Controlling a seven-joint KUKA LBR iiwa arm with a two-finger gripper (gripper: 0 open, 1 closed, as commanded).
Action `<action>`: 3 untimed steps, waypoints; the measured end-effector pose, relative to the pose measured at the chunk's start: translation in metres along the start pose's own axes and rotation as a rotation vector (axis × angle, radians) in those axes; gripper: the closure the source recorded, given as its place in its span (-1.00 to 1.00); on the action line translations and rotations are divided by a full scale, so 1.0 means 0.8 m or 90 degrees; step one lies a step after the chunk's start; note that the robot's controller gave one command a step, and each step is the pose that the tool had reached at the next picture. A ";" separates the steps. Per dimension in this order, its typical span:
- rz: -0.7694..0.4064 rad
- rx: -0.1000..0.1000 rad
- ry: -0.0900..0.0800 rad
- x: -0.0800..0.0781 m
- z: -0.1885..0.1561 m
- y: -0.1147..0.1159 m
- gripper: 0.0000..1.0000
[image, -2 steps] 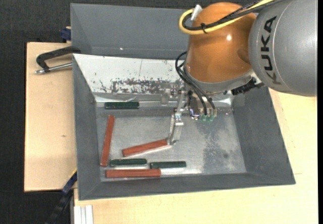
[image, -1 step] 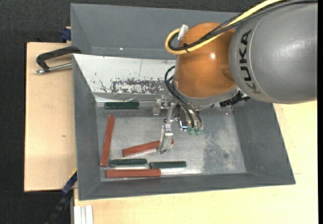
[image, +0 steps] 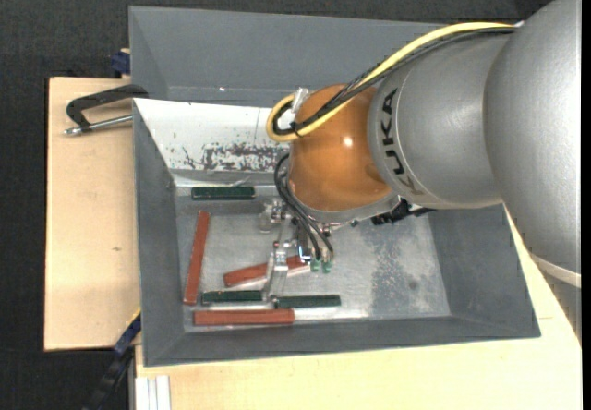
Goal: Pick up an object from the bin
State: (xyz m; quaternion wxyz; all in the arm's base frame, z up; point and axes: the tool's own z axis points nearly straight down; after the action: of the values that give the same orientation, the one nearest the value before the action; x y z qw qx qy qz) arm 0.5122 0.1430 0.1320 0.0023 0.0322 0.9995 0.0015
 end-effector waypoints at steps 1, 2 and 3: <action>0.007 0.001 0.001 -0.010 0.072 -0.024 1.00; 0.007 0.001 0.000 -0.010 0.072 -0.024 1.00; -0.004 0.000 0.001 0.012 -0.067 -0.026 1.00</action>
Offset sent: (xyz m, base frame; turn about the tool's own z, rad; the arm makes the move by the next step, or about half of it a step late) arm 0.0000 0.0000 0.0000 0.0000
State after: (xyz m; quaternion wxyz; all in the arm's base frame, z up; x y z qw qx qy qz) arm 0.5007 0.1225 0.1851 0.0018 0.0288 0.9996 0.0012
